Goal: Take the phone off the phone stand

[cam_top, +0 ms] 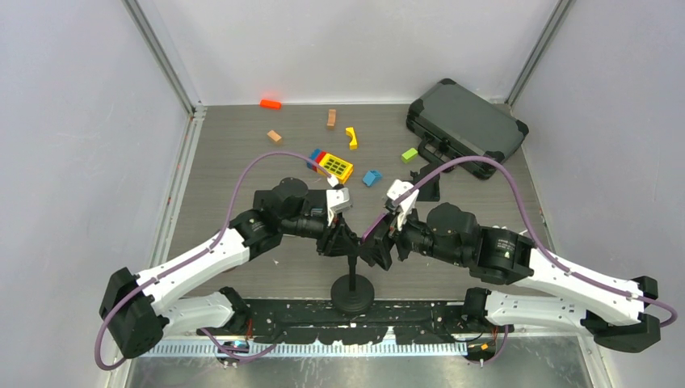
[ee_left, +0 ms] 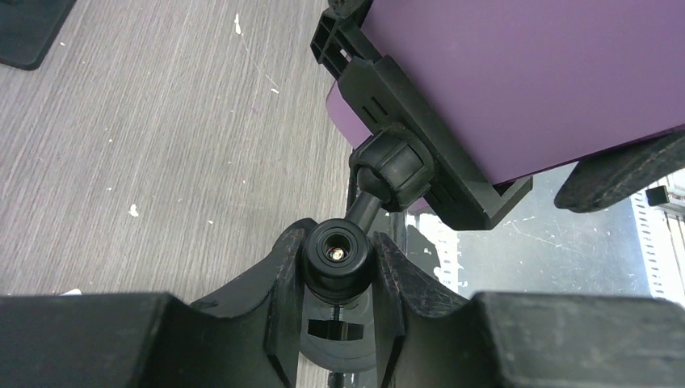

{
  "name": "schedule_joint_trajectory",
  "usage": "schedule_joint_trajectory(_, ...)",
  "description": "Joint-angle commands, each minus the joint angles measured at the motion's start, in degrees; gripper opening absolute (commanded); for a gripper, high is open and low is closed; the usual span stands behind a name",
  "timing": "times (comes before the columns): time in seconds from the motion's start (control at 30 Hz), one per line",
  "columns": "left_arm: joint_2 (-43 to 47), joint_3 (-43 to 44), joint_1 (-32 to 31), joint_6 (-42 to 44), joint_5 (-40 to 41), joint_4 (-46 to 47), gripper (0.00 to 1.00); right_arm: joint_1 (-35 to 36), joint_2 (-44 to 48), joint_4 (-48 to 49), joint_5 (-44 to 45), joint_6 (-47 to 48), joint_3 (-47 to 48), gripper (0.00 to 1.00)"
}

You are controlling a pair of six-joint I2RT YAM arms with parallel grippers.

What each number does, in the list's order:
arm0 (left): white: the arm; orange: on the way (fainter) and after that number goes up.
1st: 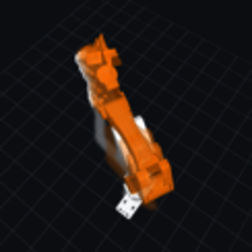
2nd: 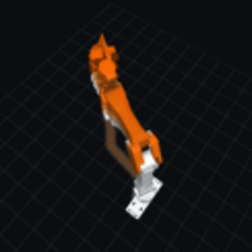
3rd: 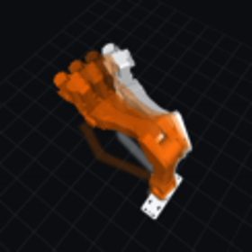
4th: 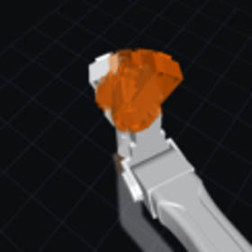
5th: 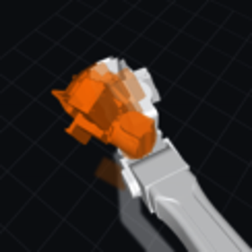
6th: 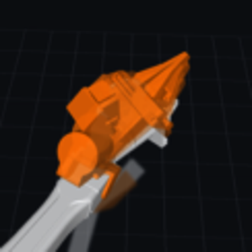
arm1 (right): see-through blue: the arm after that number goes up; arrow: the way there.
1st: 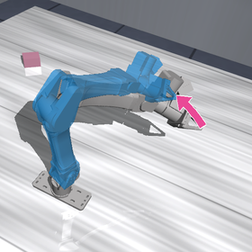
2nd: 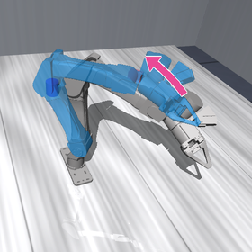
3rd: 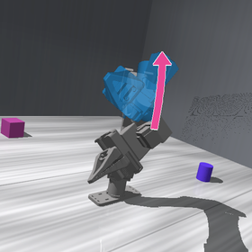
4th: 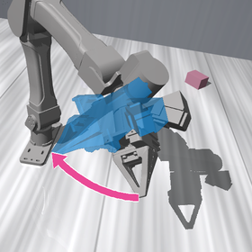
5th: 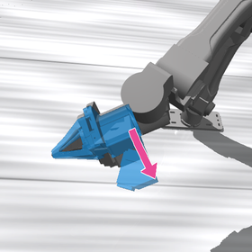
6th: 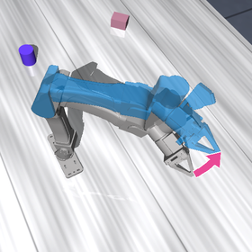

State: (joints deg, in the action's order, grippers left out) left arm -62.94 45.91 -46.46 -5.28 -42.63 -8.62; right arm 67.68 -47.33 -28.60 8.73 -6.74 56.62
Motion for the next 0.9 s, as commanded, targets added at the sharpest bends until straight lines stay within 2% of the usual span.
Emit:
schedule_joint_trajectory(0.0,2.71,2.91,0.05,1.31,-2.73,-1.74,0.00,-0.79,0.53,-0.96,7.80,-4.90,5.06,0.00)
schedule_joint_trajectory(0.33,3.74,2.93,0.05,1.76,-1.75,-2.72,0.00,-0.85,-0.45,-3.17,12.03,-10.57,4.56,0.00)
schedule_joint_trajectory(0.57,3.55,4.29,0.05,2.62,-0.29,-2.72,0.00,-0.80,-1.63,0.58,8.71,-5.72,4.24,0.00)
schedule_joint_trajectory(0.87,6.30,2.64,0.04,2.20,1.58,-0.77,0.00,-0.85,-2.39,4.34,8.22,-6.71,2.91,0.00)
